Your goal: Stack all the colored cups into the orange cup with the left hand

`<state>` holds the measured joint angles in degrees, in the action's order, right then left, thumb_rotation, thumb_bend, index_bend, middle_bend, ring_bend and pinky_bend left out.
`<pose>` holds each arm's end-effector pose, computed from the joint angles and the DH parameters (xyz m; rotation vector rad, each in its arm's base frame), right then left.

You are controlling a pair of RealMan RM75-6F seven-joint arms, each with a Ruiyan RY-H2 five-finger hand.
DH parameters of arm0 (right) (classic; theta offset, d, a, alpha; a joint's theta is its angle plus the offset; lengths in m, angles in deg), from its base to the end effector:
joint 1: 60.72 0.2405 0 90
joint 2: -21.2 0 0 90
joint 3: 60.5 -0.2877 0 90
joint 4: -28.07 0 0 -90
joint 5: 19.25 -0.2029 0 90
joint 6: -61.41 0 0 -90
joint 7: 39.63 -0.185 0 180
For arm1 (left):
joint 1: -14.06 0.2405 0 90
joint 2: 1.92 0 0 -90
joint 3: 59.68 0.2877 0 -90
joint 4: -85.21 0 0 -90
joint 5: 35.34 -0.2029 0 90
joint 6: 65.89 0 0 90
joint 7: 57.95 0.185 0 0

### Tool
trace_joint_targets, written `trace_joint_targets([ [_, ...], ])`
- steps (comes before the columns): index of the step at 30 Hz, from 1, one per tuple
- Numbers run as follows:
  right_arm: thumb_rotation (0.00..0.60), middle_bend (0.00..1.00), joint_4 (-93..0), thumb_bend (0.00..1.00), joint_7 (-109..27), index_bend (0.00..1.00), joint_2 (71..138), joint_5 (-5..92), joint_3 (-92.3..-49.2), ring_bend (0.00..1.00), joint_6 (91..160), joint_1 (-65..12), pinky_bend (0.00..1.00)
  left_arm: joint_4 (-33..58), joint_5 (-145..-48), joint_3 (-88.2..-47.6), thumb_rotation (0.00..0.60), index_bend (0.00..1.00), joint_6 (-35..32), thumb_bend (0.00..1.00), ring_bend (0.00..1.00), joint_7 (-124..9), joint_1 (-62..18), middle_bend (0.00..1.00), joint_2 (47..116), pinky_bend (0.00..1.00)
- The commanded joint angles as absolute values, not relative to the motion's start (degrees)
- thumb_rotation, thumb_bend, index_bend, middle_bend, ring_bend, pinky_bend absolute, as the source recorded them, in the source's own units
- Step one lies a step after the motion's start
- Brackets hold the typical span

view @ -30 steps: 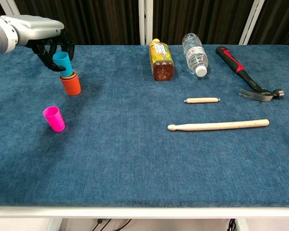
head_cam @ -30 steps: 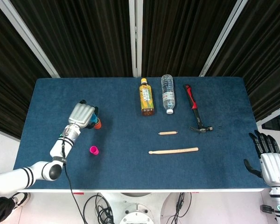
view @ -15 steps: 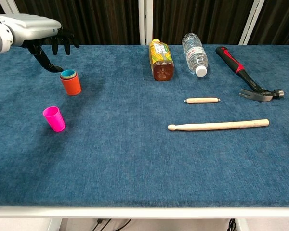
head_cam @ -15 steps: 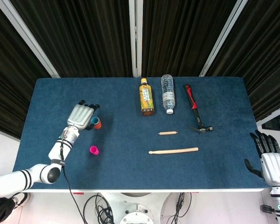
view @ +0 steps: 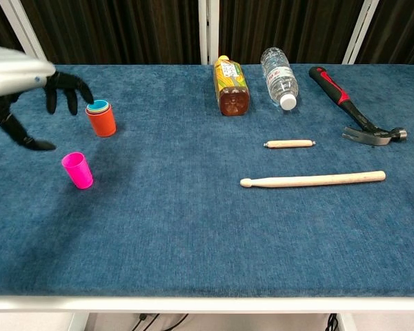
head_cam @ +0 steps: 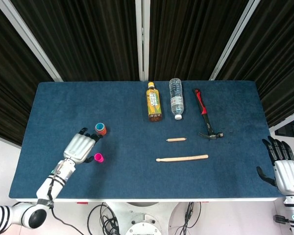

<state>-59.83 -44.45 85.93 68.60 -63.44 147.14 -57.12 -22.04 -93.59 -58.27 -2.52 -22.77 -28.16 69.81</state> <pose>-0.3488 -0.2175 0.1829 1.3813 -0.9073 0.9285 -0.1818 0.3448 0.0433 -1.9620 -0.7889 -0.6673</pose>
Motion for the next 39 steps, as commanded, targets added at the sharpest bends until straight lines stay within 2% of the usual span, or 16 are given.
trace_joint_targets([
  [1,0.600,0.00,-60.0,0.27,-44.1,0.00,85.9,68.7,-63.3,0.00,147.2,-57.2,0.00,-21.5,-95.9,-56.4,0.600,0.22,-1.5,0.21,0.35,-22.3,-26.5,0.30,71.0,0.15],
  [14,0.600,0.00,-61.0,0.27,-42.9,0.00,85.8,68.5,-63.3,0.00,147.1,-57.2,0.00,-14.7,-99.6,-55.9,0.600,0.23,-3.7,0.21,0.35,-24.6,-24.5,0.29,76.7,0.15],
  [17,0.600,0.00,-61.1,0.27,-42.7,0.00,85.7,68.5,-63.2,0.00,147.1,-57.3,0.00,-12.2,-101.4,-55.9,0.600,0.27,-3.6,0.21,0.35,-24.6,-24.3,0.31,78.2,0.15],
  [29,0.600,0.00,-61.2,0.27,-42.4,0.00,85.5,67.9,-63.1,0.00,146.0,-57.1,0.00,-7.1,-104.1,-57.3,0.600,0.42,-4.6,0.24,0.49,-27.4,-23.3,0.43,80.9,0.21],
  [39,0.600,0.00,-61.2,0.27,-42.0,0.00,85.7,67.5,-63.0,0.00,145.4,-57.0,0.00,-6.3,-104.5,-58.4,0.600,0.47,-6.6,0.28,0.53,-28.9,-23.4,0.46,80.8,0.25],
])
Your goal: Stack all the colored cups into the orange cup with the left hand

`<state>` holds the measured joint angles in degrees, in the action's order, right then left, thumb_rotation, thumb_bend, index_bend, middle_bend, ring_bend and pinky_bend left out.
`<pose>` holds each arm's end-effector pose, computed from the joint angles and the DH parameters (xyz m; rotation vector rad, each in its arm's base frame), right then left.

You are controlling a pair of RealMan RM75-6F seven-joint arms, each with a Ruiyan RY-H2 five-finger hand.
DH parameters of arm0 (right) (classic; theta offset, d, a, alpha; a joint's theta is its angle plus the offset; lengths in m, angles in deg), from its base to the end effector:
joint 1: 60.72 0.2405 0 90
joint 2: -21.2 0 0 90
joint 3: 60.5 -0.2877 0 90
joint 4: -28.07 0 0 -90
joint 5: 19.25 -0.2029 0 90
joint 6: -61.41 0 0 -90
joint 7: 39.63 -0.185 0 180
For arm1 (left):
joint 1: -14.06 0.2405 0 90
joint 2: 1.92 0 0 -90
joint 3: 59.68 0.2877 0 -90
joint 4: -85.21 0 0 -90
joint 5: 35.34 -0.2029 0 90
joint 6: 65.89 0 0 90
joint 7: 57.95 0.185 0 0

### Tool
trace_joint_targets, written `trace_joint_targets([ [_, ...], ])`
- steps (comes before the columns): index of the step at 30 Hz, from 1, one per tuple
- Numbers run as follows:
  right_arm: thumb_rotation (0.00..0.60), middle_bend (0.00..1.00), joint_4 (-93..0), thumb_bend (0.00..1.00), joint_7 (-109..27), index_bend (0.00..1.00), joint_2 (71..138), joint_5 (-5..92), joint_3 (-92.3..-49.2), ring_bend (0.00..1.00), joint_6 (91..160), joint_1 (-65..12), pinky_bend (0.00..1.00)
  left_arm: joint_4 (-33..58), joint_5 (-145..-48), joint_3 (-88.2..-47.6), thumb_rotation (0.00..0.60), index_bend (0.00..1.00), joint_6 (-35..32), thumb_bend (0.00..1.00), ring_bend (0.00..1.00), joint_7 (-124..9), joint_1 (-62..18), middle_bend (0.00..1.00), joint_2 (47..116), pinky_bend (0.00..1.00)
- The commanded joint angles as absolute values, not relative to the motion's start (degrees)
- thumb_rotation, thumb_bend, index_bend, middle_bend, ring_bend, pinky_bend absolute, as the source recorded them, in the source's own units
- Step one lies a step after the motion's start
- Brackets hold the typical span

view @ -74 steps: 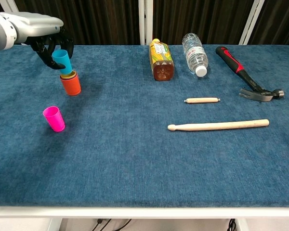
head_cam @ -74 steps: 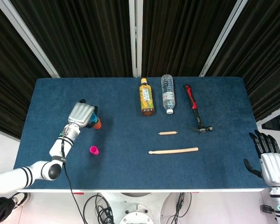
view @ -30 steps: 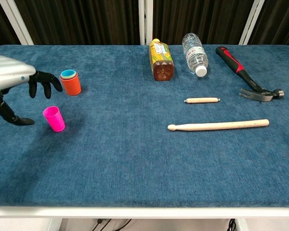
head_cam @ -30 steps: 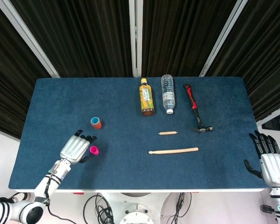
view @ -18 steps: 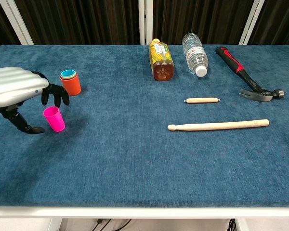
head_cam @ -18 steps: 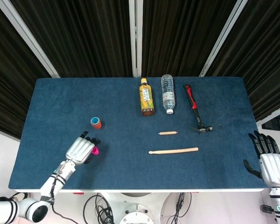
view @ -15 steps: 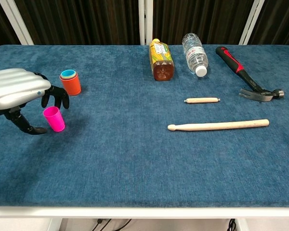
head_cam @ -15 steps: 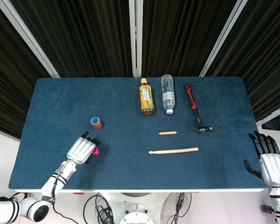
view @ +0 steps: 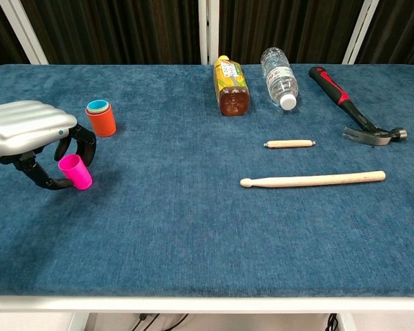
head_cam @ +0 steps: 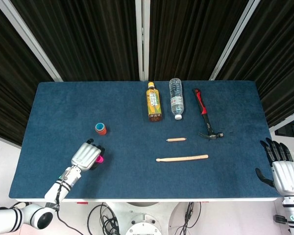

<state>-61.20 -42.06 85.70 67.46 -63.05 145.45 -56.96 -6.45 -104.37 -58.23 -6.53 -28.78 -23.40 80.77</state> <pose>-0.3502 -0.2168 0.1774 1.3932 -0.9239 0.8814 -0.2093 0.3381 -0.0167 -2.0322 -0.7626 -0.6961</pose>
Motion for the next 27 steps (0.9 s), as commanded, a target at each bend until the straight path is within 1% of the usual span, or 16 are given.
trace_joint_targets([
  [1,0.600,0.00,-61.2,0.27,-42.0,0.00,85.7,67.4,-63.0,0.00,145.4,-56.9,0.00,-6.3,-104.6,-58.5,0.600,0.48,-6.6,0.28,0.54,-29.0,-23.3,0.47,80.8,0.25],
  [7,0.600,0.00,-61.2,0.27,-42.0,0.00,85.8,67.4,-63.0,0.00,145.3,-56.9,0.00,-6.7,-105.6,-58.8,0.600,0.49,-6.7,0.31,0.56,-29.0,-23.2,0.48,80.2,0.26],
  [12,0.600,0.00,-61.1,0.27,-42.2,0.00,85.7,67.4,-63.1,0.00,145.6,-57.0,0.00,-9.4,-106.0,-59.8,0.600,0.50,-6.1,0.31,0.57,-27.5,-23.6,0.48,78.3,0.27],
  [16,0.600,0.00,-61.1,0.27,-42.5,0.00,85.6,67.6,-63.1,0.00,145.8,-57.1,0.00,-13.2,-103.4,-63.2,0.600,0.50,-5.9,0.31,0.57,-25.6,-25.0,0.48,74.7,0.27],
  [20,0.600,0.00,-61.0,0.27,-42.6,0.00,85.6,67.7,-63.0,0.00,146.0,-57.2,0.00,-14.9,-99.1,-67.0,0.600,0.50,-7.5,0.31,0.57,-25.3,-27.2,0.48,71.6,0.27],
  [24,0.600,0.00,-61.0,0.27,-42.8,0.00,85.8,67.9,-63.0,0.00,146.1,-57.2,0.00,-13.3,-94.3,-69.9,0.600,0.50,-11.0,0.31,0.57,-26.7,-29.8,0.48,70.9,0.27],
  [27,0.600,0.00,-60.9,0.27,-42.9,0.00,85.8,68.2,-62.9,0.00,146.2,-57.2,0.00,-10.0,-93.0,-70.8,0.600,0.50,-12.6,0.31,0.57,-28.0,-31.3,0.48,72.4,0.26],
])
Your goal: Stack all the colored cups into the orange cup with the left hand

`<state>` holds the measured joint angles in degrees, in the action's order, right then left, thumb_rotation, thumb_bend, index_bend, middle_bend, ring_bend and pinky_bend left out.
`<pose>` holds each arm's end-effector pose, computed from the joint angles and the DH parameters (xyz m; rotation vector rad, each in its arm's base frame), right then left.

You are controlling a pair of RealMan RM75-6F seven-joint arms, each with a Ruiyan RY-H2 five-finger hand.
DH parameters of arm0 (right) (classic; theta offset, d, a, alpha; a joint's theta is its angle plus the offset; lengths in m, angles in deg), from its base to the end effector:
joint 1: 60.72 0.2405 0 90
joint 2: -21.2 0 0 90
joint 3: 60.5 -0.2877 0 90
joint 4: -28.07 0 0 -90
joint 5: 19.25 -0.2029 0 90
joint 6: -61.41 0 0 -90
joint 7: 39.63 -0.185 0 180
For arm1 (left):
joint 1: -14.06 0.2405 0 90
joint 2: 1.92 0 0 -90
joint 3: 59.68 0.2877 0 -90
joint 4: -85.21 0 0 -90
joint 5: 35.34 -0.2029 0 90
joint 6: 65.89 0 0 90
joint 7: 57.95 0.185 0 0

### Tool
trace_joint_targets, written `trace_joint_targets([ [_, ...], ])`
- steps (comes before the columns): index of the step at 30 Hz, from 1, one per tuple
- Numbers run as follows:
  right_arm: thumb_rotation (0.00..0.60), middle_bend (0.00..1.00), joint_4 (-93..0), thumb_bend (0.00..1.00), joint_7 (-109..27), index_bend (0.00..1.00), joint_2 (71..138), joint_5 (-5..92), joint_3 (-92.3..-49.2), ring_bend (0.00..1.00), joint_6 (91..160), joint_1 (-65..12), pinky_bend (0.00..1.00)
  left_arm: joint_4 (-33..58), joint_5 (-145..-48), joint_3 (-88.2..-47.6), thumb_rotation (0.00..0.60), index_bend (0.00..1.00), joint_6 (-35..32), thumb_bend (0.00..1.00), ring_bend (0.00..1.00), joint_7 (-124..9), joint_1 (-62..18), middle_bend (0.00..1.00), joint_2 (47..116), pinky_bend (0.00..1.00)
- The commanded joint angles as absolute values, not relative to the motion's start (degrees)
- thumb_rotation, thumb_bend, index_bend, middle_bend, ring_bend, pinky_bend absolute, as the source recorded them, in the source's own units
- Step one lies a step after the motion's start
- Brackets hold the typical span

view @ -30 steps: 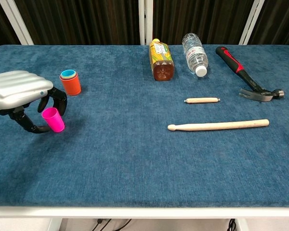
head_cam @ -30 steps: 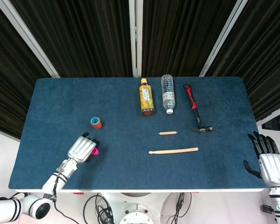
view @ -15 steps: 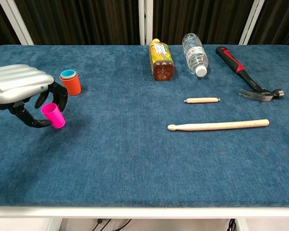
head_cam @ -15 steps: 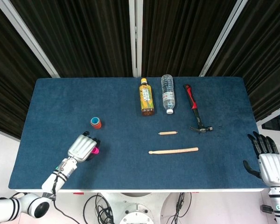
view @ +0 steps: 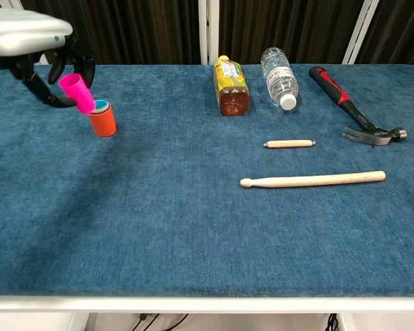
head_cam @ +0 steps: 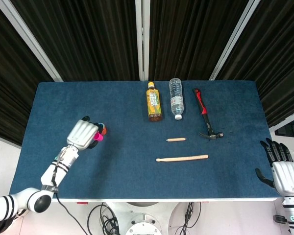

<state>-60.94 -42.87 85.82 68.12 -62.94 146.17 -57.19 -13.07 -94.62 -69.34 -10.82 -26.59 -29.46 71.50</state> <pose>-0.3491 -0.2151 0.1779 1.3915 -0.9229 0.8993 -0.1573 0.3999 0.0535 -1.9131 -0.7411 -0.7800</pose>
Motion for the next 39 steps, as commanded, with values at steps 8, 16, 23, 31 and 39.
trace_joint_targets([
  [8,0.600,0.00,-61.0,0.27,-43.4,0.00,85.4,68.8,-62.8,0.00,147.1,-57.5,0.00,-1.1,-89.3,-72.0,0.600,0.50,-16.0,0.31,0.56,-32.0,-33.7,0.48,76.2,0.25],
  [16,0.600,0.00,-61.0,0.27,-44.4,0.00,85.1,68.8,-62.7,0.00,146.5,-57.3,0.00,3.6,-87.8,-71.0,0.600,0.49,-17.4,0.31,0.56,-32.8,-34.7,0.48,78.0,0.24],
  [23,0.600,0.00,-61.2,0.27,-44.1,0.00,85.1,68.6,-62.8,0.00,146.3,-57.1,0.00,4.6,-88.1,-70.8,0.600,0.49,-17.4,0.31,0.56,-34.1,-35.1,0.48,78.9,0.24],
  [31,0.600,0.00,-61.4,0.27,-43.8,0.00,85.1,68.4,-62.9,0.00,146.1,-57.1,0.00,6.4,-87.9,-70.5,0.600,0.49,-17.7,0.31,0.56,-34.8,-35.5,0.47,80.3,0.24],
  [39,0.600,0.00,-61.4,0.27,-43.8,0.00,85.1,68.3,-62.8,0.00,146.1,-57.1,0.00,7.4,-86.9,-69.7,0.600,0.42,-18.1,0.31,0.52,-34.0,-35.9,0.43,80.8,0.24],
])
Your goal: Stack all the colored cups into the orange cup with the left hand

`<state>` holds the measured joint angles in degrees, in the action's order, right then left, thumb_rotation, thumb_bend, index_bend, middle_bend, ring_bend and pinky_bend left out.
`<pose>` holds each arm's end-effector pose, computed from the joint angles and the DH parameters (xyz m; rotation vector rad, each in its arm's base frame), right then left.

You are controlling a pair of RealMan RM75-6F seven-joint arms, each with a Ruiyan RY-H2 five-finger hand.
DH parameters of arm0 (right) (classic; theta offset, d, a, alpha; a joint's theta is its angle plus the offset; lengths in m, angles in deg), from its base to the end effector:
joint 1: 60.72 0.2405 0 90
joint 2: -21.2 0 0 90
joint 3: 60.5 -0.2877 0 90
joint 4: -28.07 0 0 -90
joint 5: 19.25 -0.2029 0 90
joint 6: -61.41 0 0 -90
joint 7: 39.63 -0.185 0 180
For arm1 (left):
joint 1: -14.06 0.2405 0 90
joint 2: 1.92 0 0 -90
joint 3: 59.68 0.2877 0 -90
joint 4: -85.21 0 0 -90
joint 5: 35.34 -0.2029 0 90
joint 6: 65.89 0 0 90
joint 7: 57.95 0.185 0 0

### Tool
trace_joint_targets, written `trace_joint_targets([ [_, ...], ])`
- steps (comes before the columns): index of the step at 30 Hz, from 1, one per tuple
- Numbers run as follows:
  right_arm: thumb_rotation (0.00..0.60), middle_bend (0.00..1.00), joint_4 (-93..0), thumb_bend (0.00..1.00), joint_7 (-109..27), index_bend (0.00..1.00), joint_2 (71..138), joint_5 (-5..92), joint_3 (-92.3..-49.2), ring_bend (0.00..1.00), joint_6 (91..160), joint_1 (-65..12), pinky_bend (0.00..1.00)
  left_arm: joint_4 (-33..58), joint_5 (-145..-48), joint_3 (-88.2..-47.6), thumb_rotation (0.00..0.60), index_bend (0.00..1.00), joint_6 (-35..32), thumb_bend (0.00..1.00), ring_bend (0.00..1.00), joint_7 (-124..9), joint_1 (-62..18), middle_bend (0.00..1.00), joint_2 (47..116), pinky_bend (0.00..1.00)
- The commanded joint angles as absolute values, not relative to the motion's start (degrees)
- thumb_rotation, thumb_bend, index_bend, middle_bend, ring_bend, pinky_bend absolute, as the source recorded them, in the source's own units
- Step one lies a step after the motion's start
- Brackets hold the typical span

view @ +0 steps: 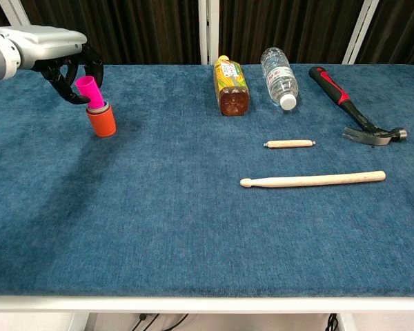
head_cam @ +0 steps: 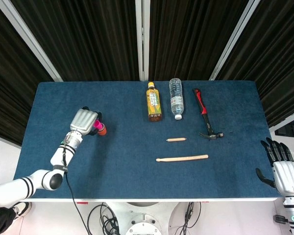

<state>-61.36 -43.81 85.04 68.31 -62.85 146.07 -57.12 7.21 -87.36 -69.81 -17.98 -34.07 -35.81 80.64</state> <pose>-0.3480 -0.2152 0.1812 1.3933 -0.9310 0.9073 -0.1813 0.4628 0.0211 -1.8288 -0.8581 -0.7170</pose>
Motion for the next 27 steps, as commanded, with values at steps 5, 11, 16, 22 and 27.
trace_joint_targets([
  [5,0.600,0.00,-61.2,0.27,-44.0,0.00,85.1,68.1,-62.9,0.00,146.0,-57.2,0.00,7.4,-86.8,-69.1,0.600,0.29,-18.3,0.29,0.47,-33.6,-35.9,0.36,80.7,0.23],
  [11,0.600,0.00,-61.1,0.27,-44.1,0.00,85.0,68.0,-63.0,0.00,146.2,-57.2,0.00,4.5,-89.4,-69.3,0.600,0.19,-12.6,0.25,0.32,-32.3,-34.7,0.25,79.2,0.23],
  [16,0.600,0.00,-60.8,0.27,-44.2,0.00,85.1,68.4,-63.1,0.00,146.9,-57.4,0.00,-3.5,-94.8,-67.8,0.600,0.19,0.7,0.21,0.24,-31.3,-28.4,0.23,74.9,0.20],
  [22,0.600,0.00,-57.3,0.27,-42.9,0.00,87.6,69.2,-63.9,0.00,149.5,-57.7,0.00,-4.9,-107.9,-59.7,0.600,0.18,19.4,0.17,0.05,-38.8,-14.4,0.15,73.4,0.09],
  [27,0.600,0.00,-55.8,0.27,-42.6,0.00,88.8,68.7,-64.3,0.00,150.2,-57.9,0.00,1.3,-115.1,-55.0,0.600,0.14,29.6,0.16,0.02,-44.5,-5.4,0.13,75.6,0.07],
])
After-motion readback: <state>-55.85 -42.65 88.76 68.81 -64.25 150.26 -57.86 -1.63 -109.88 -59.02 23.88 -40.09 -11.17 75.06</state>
